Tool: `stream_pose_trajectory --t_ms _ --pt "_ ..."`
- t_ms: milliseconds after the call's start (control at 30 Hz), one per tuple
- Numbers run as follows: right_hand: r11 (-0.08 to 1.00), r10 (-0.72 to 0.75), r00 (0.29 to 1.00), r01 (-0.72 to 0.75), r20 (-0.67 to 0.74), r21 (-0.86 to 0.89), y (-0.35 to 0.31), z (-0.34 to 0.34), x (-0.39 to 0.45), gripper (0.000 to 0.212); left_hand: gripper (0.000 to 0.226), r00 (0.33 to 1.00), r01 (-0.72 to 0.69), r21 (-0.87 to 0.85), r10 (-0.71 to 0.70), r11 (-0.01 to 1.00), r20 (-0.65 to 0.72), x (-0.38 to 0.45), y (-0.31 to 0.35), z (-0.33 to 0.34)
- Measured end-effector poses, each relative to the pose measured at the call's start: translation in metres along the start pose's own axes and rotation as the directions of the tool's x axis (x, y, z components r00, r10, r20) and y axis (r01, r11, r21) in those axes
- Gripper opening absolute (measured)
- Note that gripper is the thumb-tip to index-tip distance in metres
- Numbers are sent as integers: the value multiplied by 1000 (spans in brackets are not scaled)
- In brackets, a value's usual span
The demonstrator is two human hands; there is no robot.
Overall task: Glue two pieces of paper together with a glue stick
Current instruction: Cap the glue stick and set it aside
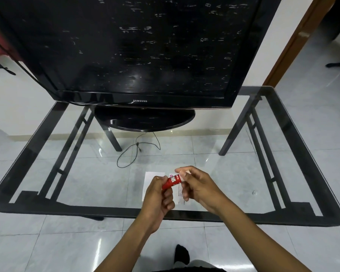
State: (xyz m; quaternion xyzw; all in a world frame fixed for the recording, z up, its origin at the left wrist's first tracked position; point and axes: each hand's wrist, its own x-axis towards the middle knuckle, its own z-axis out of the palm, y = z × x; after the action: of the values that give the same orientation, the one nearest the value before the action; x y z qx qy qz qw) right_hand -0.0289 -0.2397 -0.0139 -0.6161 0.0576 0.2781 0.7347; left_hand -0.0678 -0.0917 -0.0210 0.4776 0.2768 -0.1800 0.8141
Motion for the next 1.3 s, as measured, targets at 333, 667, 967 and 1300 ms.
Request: stream_pose_trajectory --t_ms 333,667,967,1300 --pt "972 -71 997 73 -15 223 -6 -15 -7 36 24 990 -73 291 33 954 140 -6 18 -1" --pt "966 -155 988 152 -5 207 -6 -17 -12 38 18 987 -76 181 48 981 152 -5 13 6" --pt "965 -168 976 192 -140 179 -10 -17 -4 39 15 980 -169 202 142 965 141 -2 8 10" --pt "962 -127 987 147 -101 229 -8 -20 1 33 18 953 -301 311 272 902 135 0 4 18"
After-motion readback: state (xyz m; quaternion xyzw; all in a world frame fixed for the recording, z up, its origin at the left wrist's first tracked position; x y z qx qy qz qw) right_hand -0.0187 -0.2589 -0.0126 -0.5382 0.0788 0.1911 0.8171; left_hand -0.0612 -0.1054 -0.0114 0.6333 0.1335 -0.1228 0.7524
